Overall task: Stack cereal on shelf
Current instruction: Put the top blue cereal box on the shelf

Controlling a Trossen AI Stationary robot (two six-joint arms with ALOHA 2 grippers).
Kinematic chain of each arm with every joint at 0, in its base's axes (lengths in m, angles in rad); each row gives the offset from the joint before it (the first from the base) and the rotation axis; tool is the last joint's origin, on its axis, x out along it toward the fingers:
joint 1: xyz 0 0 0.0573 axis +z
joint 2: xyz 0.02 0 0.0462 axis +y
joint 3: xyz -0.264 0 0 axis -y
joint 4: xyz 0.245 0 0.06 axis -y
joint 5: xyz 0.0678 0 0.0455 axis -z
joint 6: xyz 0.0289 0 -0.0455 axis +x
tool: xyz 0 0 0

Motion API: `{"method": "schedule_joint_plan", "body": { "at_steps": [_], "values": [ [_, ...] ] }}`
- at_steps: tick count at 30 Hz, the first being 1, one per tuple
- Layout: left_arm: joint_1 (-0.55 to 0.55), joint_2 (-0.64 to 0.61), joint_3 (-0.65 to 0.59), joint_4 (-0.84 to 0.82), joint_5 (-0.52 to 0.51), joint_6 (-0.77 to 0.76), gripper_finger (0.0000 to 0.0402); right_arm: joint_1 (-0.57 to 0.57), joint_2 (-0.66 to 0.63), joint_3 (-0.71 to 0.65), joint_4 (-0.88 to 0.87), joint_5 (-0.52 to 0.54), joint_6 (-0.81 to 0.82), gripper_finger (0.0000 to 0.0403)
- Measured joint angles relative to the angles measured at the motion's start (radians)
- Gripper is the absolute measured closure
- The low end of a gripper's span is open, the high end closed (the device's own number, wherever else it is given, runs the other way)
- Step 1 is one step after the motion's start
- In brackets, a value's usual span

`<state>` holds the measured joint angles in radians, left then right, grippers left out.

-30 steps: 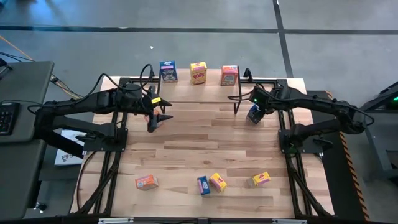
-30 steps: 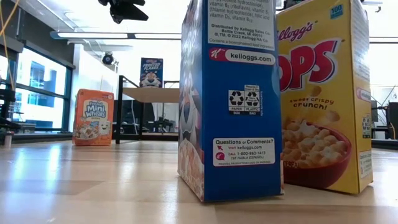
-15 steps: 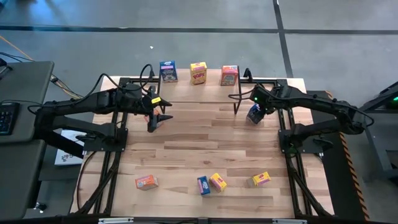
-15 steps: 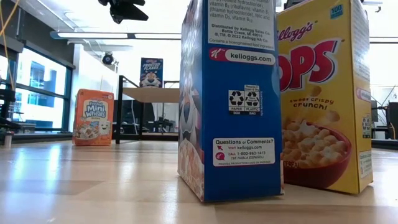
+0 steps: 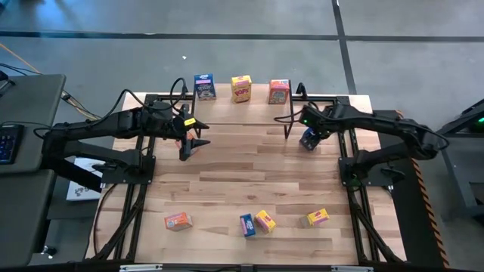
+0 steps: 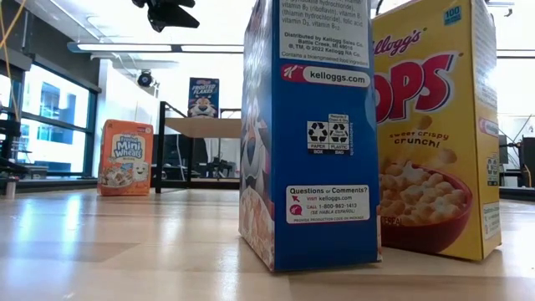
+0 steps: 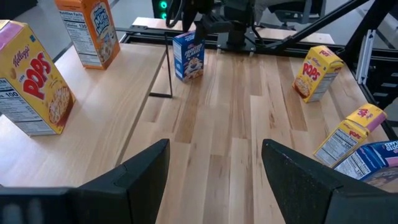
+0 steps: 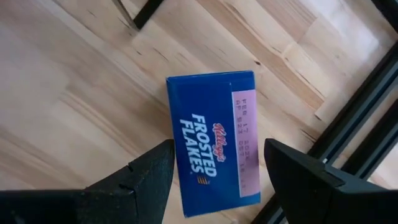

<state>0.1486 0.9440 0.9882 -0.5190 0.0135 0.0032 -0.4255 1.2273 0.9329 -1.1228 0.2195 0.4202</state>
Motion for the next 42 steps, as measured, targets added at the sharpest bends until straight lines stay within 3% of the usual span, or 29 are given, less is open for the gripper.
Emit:
{"method": "schedule_joint_plan", "body": {
  "at_steps": [9, 21, 33, 42],
  "values": [
    [0.0, 0.0, 0.0, 0.0, 0.0, 0.0, 0.0156, 0.0, 0.051, 0.0, 0.005, -0.036, 0.005, 0.017],
    [0.0, 0.0, 0.0, 0.001, 0.001, -0.003, 0.0156, 0.0, 0.069, 0.001, 0.004, -0.063, 0.005, 0.0246],
    [0.003, 0.0, 0.0, 0.0, 0.001, -0.011, 0.0153, 0.012, 0.066, 0.002, -0.002, -0.148, 0.028, 0.0251],
    [0.004, 0.0, 0.0, 0.0, 0.001, -0.002, 0.0112, 0.102, 0.066, 0.002, -0.051, -0.162, 0.102, 0.0251]
  ]
}}
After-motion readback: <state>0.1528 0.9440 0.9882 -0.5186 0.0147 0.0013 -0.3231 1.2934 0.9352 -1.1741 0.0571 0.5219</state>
